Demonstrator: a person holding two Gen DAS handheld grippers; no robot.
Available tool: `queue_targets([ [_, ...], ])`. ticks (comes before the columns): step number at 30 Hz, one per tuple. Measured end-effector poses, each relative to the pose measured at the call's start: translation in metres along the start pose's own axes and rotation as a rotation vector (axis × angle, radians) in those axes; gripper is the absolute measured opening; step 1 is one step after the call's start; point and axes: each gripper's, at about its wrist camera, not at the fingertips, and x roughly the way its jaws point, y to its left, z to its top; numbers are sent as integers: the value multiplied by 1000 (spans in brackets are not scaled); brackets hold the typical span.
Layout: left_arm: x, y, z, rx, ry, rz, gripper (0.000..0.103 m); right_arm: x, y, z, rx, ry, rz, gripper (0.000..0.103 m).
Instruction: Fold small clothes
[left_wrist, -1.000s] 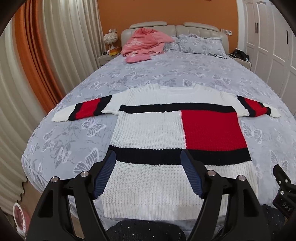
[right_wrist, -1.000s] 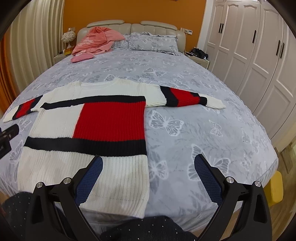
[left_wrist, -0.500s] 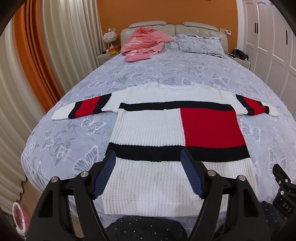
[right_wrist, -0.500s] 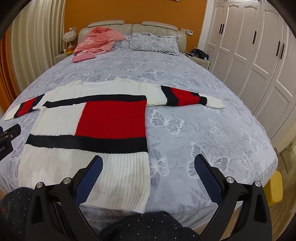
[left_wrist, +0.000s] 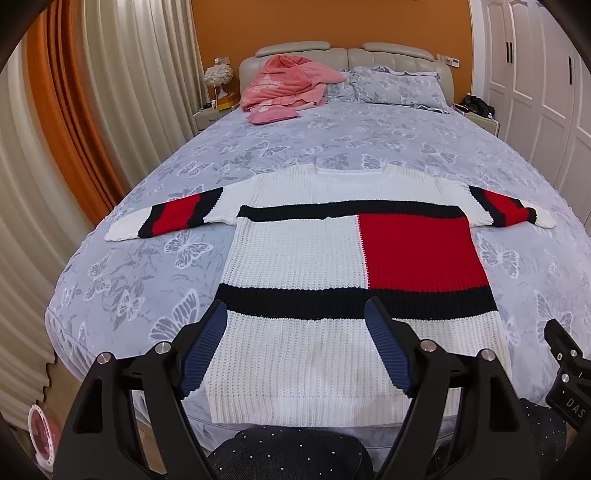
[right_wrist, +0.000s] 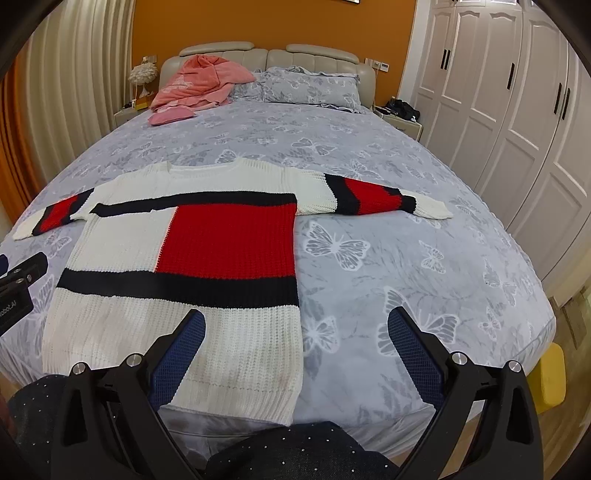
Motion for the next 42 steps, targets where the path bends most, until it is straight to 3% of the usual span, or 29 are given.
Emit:
queue_targets([
  [32,-8,-10,13,19,17,0,78,2,-2,13,6,8,17,98],
  [42,2,-15,25,23,44,-39,87,37,-29,30,18,32,8,98],
])
